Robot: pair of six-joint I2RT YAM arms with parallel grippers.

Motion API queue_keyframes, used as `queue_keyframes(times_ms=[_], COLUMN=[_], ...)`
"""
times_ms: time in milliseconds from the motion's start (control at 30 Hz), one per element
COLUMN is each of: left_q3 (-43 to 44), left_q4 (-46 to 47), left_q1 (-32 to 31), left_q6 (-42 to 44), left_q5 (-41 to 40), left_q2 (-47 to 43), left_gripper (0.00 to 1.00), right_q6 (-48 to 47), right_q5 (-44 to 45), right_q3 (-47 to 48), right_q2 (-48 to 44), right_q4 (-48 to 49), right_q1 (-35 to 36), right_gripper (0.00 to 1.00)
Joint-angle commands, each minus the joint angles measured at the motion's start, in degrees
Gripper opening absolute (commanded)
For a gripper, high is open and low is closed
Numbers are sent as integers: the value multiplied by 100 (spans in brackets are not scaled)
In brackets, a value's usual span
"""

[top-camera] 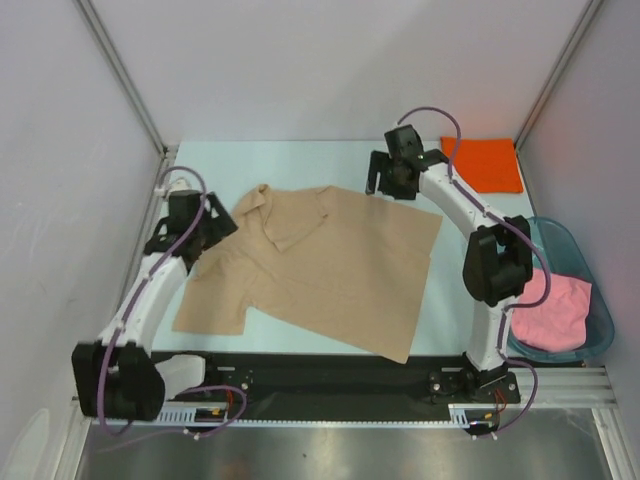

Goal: Fold and stack the t-shirts
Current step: Flatten the tshirt out

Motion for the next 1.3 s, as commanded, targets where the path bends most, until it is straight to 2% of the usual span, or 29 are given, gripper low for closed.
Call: queue_keyframes(times_ms=[0,100,267,300,567,800,1000,1133,1167,1267], left_q3=[210,499,1245,1343,2177,3118,4173,4482,4395,3957], left_q4=[289,492,580,580,607,739,748,546,493,221], left_q1=[-587,-834,-1283,-1291,-1265,-1169,-1046,-1045,-1045,-1054], left_q6=[169,46,-50,-86,-534,-1026,-1317,-1247,-1125,-686], left_q5=[906,1461,1321,1417,1611,2252,2560,2455,2359,1824], left_q2=[856,1858,3194,3544,4698,5805,6649,6485,6362,5537], left_gripper=[89,89,88,88,88,88,87,87,88,88], right_q6=[105,342,729,825,932,643,10,-447,-491,-641], right_q5=[413,588,1064,1090,1538,1784,2206,2268,2320,2338], right_q3=[-1171,-2164,-3158,-3221,-3292,-2362,-736,406,826,1146], right_q2=[-600,-1049,-1349,-1331,-682,477,1366,1990,2035,1852], right_q4=[-402,-192,213,248,670,767,680,400,242,-155], right_q1=[226,348,568,577,428,16,-161,-345,-380,-381], right_gripper=[80,80,80,80,80,80,80,80,81,83])
